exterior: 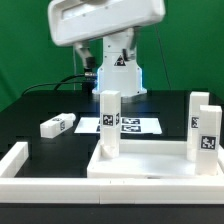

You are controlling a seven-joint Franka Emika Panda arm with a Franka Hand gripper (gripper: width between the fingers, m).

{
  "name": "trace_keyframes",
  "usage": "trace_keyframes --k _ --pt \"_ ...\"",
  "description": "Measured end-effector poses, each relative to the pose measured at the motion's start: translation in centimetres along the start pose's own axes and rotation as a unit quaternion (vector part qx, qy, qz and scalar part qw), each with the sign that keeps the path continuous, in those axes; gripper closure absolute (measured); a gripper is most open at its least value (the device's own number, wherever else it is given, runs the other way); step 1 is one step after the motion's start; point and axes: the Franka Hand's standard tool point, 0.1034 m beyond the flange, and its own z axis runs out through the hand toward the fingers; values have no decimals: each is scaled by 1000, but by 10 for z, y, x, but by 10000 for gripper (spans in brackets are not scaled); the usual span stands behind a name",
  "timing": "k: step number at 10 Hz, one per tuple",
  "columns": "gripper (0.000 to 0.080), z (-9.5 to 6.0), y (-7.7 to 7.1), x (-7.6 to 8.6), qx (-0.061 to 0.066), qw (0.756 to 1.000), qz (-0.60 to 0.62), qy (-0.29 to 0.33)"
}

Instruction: Assemble desk

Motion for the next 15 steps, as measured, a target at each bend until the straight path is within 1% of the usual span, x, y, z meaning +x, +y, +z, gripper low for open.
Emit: trace_keyframes --k 1,2,3,4,5,6,7,8,9,10,11,12,13,14,15 --pt "150 2 27 -4 -2 997 -75 -1" --pt "150 4 62 -5 -5 993 -116 -2" --pt "150 3 84 2 -11 989 -147 0" --pt "150 3 86 1 -11 990 -138 -7" --pt "150 4 84 -1 -9 990 -140 -15" --pt "150 4 85 -1 -9 990 -140 -14" --pt "150 8 87 -6 -3 989 -138 -44" --pt "150 17 104 -5 2 986 -125 -109" --pt "150 26 124 3 -3 982 -110 -153" --pt "150 37 135 3 -14 975 -104 -197" --pt "150 48 141 0 -15 968 -93 -231" --pt "150 51 144 -3 -18 962 -92 -255" --pt "150 47 143 -6 -22 951 -94 -293" --pt "150 48 144 -6 -24 944 -95 -316" --pt "150 48 146 -11 -27 930 -93 -355"
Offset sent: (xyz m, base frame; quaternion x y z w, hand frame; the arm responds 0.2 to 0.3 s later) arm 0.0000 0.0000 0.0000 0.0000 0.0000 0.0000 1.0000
